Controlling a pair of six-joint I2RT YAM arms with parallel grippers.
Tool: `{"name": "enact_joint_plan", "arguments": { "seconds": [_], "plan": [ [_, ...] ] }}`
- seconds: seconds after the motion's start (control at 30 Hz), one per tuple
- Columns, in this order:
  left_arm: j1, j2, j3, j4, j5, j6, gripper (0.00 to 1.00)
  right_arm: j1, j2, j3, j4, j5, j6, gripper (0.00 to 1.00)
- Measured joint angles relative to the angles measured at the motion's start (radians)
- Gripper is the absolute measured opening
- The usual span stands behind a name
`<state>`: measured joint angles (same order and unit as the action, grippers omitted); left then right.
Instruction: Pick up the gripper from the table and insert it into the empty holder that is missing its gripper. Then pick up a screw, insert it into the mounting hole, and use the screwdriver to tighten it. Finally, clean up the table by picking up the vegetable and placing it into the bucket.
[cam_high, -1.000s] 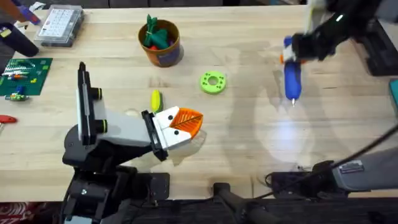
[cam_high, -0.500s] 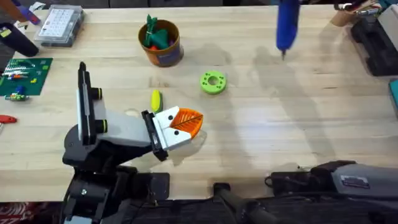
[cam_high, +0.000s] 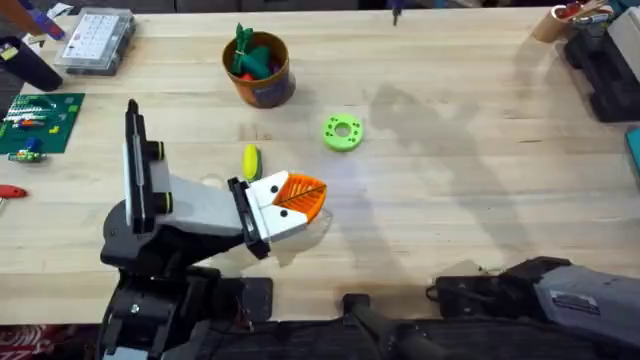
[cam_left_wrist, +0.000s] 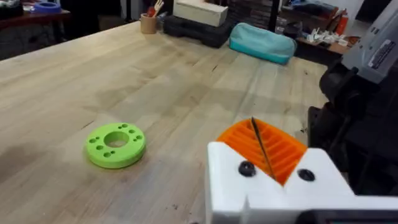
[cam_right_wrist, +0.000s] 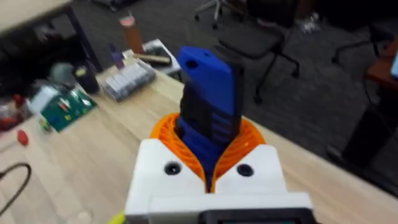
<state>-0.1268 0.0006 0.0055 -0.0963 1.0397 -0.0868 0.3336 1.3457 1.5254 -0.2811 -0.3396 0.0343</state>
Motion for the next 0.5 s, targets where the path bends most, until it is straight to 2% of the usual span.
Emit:
{"name": "enact_joint_plan", "arguments": {
  "seconds": [0.2, 0.27, 0.3, 0.5],
  "plan": [
    [0.000, 0.000, 0.000, 0.000, 0.000, 0.000, 0.004, 0.013, -0.007, -0.061, 0.160, -0.068, 0.070, 0.025],
    [0.000, 0.000, 0.000, 0.000, 0.000, 0.000, 0.004, 0.013, -0.007, -0.107, 0.226, -0.110, 0.090, 0.025],
    [0.000, 0.000, 0.000, 0.000, 0.000, 0.000, 0.004, 0.013, -0.007, -0.179, 0.320, -0.173, 0.120, 0.025],
    [0.000, 0.000, 0.000, 0.000, 0.000, 0.000, 0.004, 0.013, -0.007, -0.303, 0.561, -0.292, 0.191, 0.025]
  ]
}}
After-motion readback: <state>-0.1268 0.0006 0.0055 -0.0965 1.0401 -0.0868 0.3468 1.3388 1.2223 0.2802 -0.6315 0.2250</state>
